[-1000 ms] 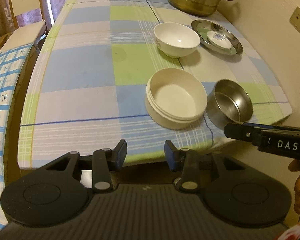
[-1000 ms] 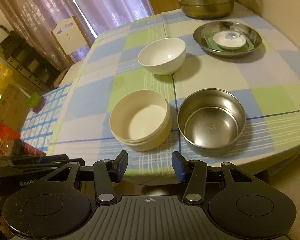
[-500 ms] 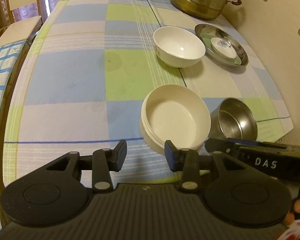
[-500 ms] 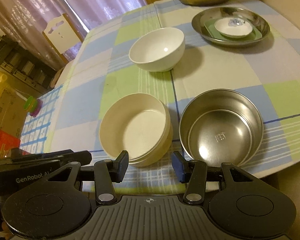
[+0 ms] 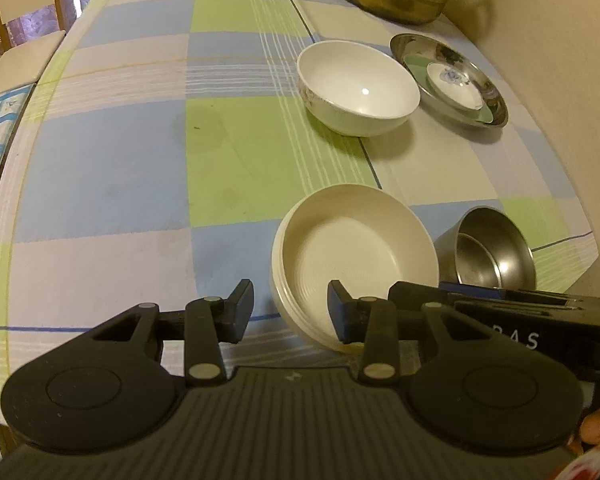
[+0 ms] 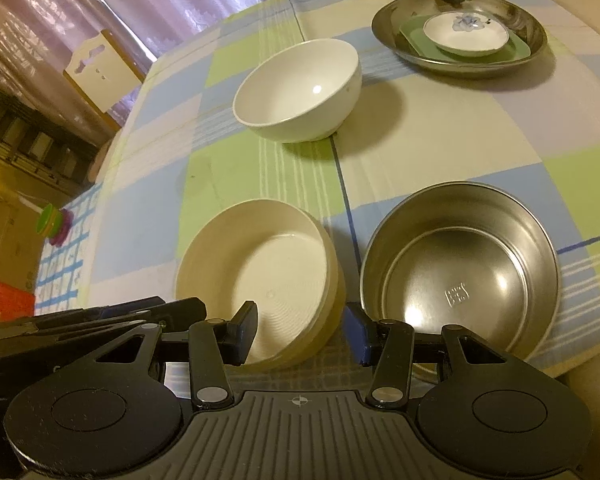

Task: Organize plates and bowls
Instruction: 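Close both grippers on the rim of the cream ribbed bowl, then carry the cream bowl with both grippers and lower it into the white bowl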

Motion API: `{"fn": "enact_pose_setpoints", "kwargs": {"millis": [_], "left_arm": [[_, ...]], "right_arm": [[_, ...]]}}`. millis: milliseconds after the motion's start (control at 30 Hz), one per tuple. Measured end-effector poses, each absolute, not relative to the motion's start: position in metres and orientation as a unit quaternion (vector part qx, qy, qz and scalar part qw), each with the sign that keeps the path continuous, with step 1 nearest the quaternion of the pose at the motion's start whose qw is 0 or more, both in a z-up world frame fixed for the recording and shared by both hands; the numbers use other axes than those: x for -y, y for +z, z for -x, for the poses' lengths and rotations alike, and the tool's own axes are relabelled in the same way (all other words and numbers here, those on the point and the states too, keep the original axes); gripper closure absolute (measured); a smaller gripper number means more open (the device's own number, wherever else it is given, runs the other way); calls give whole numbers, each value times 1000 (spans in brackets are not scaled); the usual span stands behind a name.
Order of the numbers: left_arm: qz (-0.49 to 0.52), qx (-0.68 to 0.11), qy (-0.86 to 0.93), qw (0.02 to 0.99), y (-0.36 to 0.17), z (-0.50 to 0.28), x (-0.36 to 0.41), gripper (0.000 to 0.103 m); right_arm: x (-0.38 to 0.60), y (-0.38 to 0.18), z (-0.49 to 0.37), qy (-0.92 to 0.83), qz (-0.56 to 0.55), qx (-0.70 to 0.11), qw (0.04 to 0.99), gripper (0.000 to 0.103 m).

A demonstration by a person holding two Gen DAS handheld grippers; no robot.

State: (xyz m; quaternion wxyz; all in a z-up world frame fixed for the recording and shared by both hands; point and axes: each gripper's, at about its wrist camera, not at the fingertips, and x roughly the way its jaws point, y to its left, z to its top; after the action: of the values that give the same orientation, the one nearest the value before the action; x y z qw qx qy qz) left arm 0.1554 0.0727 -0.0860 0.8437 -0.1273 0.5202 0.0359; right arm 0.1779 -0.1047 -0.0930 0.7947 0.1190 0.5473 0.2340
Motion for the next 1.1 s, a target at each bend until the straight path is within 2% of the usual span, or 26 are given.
{"fn": "enact_pose_setpoints", "kwargs": {"millis": [200, 267, 433, 567, 1100], "left_arm": [[121, -531, 35, 838, -97, -164, -75, 72], [120, -532, 34, 838, -99, -166, -76, 74], [123, -537, 32, 834, -104, -168, -78, 85], [127, -537, 31, 833, -105, -169, -80, 86], [127, -534, 54, 834, -102, -171, -83, 88]], "right_arm": [[94, -92, -182, 237, -92, -542, 801, 56], [91, -92, -183, 235, -76, -540, 805, 62], [87, -95, -187, 232, -56, -539, 808, 77], [84, -98, -189, 231, -45, -544, 805, 84], [75, -98, -196, 256, -31, -540, 801, 87]]}}
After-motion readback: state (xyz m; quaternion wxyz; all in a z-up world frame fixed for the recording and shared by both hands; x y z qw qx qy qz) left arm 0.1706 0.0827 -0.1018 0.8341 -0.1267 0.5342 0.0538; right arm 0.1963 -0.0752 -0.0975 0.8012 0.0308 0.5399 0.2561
